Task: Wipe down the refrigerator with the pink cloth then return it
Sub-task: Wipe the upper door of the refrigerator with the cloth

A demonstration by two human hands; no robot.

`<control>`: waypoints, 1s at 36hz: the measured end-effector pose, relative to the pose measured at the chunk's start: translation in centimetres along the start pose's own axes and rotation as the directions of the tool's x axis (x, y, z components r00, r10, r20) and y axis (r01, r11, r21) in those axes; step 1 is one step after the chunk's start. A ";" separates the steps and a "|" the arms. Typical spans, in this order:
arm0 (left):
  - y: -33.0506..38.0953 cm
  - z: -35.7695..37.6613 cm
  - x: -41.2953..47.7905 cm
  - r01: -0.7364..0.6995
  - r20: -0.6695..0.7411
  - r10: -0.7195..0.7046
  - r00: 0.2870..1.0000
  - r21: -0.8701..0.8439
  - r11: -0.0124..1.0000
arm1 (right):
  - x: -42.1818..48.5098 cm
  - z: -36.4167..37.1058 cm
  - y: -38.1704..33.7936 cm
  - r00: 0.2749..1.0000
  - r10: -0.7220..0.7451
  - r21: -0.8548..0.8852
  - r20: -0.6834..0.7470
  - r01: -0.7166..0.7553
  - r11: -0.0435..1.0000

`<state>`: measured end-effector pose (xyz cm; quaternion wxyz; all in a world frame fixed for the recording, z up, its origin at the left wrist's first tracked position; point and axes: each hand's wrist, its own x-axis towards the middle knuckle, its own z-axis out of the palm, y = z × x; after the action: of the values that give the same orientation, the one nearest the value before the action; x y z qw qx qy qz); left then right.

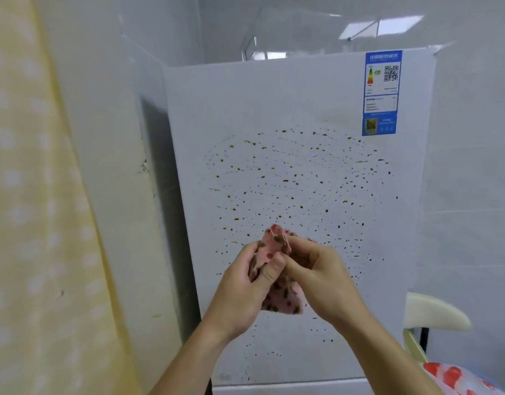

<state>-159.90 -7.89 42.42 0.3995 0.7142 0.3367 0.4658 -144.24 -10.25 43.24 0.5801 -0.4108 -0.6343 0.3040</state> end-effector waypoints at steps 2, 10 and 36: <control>0.1 0.0 0.4 -0.026 -0.031 0.026 0.999 -0.006 1.000 | 0.6 -0.4 -0.5 0.998 -0.027 -0.095 0.049 0.031 0.995; 1.3 -0.9 2.7 -0.096 -0.052 0.100 0.994 0.067 0.993 | 2.8 -1.3 -0.4 0.976 -0.213 -0.295 0.040 0.215 0.931; 1.0 -6.9 8.7 -0.268 -0.467 0.357 0.809 0.248 0.931 | 12.8 1.1 -1.2 0.794 -0.583 -0.806 -0.172 0.226 0.546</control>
<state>-163.27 0.82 48.49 0.1525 0.6442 0.3455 0.6651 -145.41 0.43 50.32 0.5339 -0.5050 -0.6383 -0.2291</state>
